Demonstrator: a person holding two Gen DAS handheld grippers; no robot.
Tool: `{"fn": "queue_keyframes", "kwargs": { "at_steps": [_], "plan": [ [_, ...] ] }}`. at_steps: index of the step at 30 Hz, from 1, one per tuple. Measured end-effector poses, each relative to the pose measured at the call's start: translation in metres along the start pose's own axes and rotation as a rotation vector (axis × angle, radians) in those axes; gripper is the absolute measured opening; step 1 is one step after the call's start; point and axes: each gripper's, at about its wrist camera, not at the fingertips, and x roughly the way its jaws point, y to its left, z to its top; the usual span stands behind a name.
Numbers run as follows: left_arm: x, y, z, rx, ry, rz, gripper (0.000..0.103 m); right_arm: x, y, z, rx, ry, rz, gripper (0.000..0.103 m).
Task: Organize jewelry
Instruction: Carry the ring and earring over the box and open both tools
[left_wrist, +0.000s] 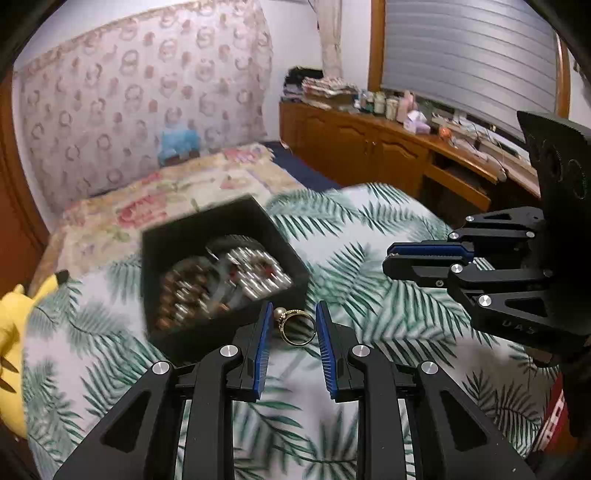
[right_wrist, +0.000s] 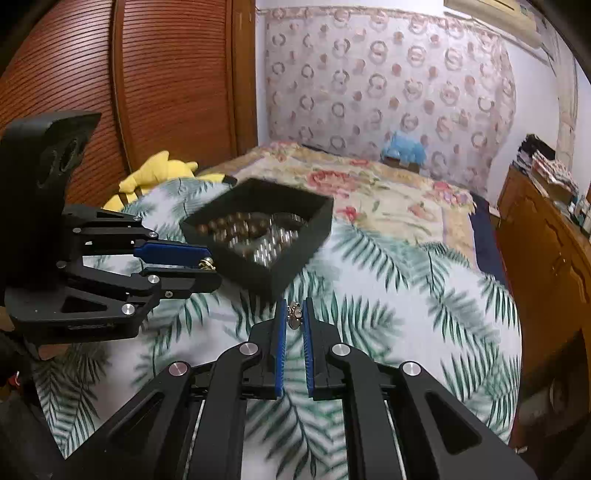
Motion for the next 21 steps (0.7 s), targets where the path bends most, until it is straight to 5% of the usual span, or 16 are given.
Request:
{"fn": "queue_keyframes", "kwargs": {
  "at_steps": [18,21],
  "plan": [
    [0.016,0.071,0.025,-0.079,-0.024,0.073,0.022,0.065,0.012,0.063,-0.022,-0.014,0.074,0.011],
    [0.021,0.076,0.026,-0.090,-0.022,0.078,0.022,0.070,0.006,0.064,0.008,-0.009,0.079,0.023]
  ]
}}
